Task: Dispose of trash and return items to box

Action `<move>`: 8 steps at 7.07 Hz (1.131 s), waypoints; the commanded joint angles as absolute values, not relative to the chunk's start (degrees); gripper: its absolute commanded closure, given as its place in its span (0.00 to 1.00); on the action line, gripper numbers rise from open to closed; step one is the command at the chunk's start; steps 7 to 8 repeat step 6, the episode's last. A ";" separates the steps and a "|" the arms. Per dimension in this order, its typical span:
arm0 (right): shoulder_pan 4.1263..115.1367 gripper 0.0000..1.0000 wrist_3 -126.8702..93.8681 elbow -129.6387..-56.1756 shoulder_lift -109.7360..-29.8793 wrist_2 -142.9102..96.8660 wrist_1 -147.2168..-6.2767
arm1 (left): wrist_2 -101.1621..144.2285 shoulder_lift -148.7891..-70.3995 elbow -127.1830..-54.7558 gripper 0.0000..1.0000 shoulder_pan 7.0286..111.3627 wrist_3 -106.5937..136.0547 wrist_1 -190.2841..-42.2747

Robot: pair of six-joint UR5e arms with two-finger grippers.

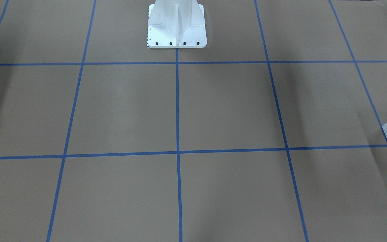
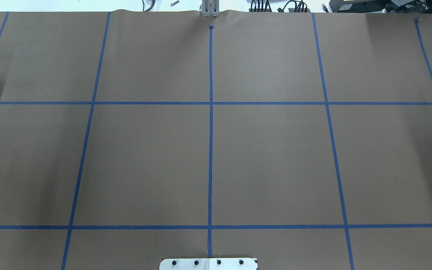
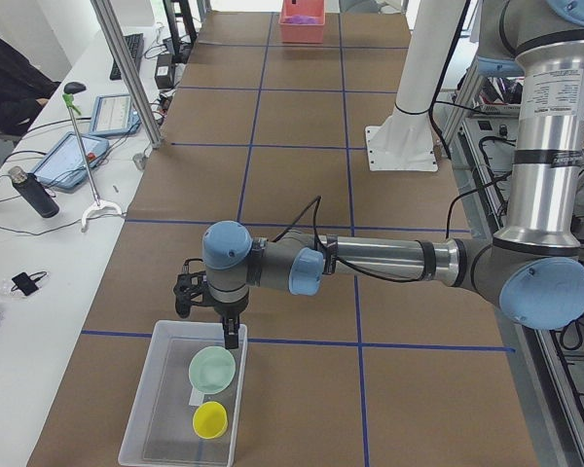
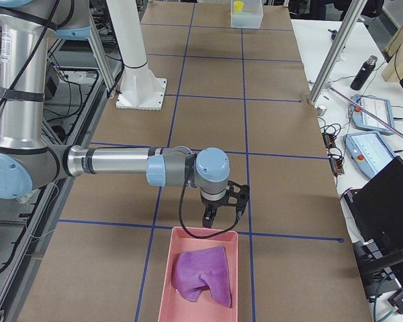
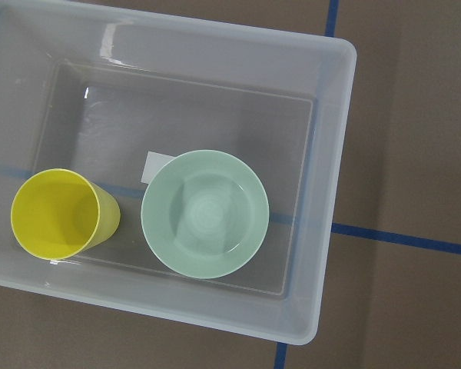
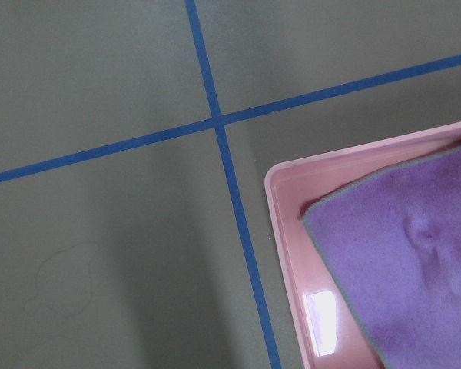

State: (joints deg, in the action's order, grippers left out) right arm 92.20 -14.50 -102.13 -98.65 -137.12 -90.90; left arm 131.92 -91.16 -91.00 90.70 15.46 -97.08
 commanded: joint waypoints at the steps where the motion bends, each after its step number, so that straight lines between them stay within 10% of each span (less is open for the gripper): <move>1: 92.20 0.00 -14.50 -102.13 -98.61 -137.11 -90.88 | 131.92 -91.40 -90.53 0.01 90.70 15.38 -97.12; 8: 92.20 0.00 -14.50 -102.13 -98.44 -137.11 -90.88 | 131.92 -91.58 -89.91 0.01 90.70 15.47 -97.12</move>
